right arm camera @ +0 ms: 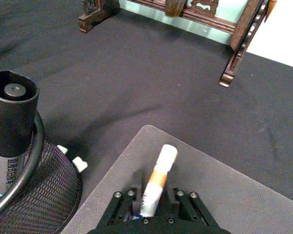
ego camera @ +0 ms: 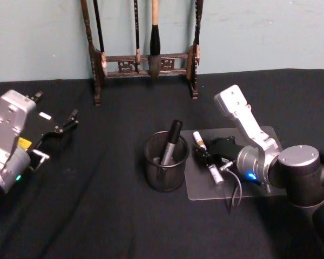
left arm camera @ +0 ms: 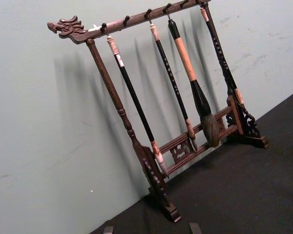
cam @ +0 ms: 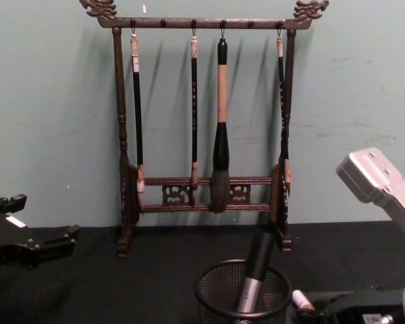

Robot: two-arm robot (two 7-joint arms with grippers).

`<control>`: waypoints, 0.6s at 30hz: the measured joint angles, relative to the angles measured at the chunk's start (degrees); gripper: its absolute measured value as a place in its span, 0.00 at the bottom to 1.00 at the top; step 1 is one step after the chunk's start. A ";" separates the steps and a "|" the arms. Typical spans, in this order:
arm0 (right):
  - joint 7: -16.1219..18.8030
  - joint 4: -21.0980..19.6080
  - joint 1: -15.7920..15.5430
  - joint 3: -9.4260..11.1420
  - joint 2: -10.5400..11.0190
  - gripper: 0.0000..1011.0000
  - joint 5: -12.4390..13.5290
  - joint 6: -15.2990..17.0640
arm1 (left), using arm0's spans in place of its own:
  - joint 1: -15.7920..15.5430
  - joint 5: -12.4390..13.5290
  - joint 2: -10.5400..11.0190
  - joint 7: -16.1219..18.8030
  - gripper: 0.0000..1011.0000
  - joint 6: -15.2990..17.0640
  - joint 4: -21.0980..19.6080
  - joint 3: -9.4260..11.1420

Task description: Pick up the water-based marker from the table and place it into the pen holder.

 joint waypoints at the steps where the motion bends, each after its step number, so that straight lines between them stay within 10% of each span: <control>1: 0.00 0.00 0.00 0.00 0.00 0.30 0.00 0.00 | 0.00 0.00 0.00 0.00 0.99 0.00 0.00 0.00; 18: 0.00 0.00 0.00 0.00 0.00 0.17 0.00 0.00 | 0.00 0.00 0.00 0.00 0.99 0.00 0.00 0.00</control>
